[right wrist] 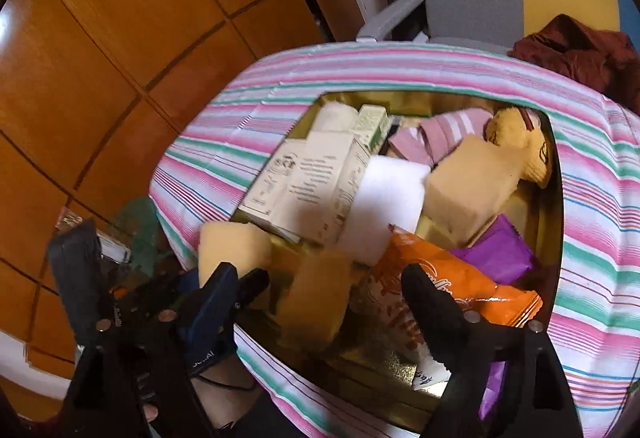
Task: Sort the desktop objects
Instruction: 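Carry both yellow sponges over the gold tray and open both tools, then grasp the clear WEIDAN snack bag with the left tool while the right tool grasps a yellow sponge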
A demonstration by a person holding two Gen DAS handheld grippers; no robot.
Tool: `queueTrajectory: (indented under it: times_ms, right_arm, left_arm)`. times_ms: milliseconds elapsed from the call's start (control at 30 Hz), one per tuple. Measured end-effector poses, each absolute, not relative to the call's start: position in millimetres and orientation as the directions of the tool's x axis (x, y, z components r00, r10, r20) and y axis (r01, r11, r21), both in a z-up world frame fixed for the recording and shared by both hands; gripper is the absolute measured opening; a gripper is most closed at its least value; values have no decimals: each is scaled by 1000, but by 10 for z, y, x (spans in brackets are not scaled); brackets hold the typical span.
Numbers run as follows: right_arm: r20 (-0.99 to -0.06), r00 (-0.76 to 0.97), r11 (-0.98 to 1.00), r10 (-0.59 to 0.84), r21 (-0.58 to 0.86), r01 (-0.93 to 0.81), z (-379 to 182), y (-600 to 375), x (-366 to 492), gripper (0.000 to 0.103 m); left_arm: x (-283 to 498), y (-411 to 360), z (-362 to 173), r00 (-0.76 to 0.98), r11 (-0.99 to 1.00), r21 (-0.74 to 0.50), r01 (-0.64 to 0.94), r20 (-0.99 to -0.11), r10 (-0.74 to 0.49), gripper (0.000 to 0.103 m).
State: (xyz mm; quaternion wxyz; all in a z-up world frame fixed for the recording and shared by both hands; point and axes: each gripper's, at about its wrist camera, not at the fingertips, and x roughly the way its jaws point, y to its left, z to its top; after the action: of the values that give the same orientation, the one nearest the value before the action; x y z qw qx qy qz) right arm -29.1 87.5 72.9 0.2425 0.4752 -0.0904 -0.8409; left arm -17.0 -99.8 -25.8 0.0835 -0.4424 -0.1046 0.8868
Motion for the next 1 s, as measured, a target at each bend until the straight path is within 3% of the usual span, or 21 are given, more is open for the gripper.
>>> queueTrajectory:
  times_ms: [333,533,800,1000]
  right_arm:
    - [-713,-485,-862,-507,421,282,883,1233,-157,84]
    - [-699,-496,-856,-516,444,264,888,1393,-97,84]
    - [-694,-508,-856,-511,462,231,850,1612,-44,84]
    - [-701,-524,-872,-484,438,220,887,1824,26,84]
  left_arm:
    - [-155,-931,-236,-567,-942,-322,-98,-760,319,60]
    - [-156,-929,-66,-612,-951,-298,-85,-737,286,69]
    - [-91,-1019,-8,-651,-940,-342,-12,-710,267,69]
    - [-17,-738,69,-637,-937,-339,-80,-706,310,69]
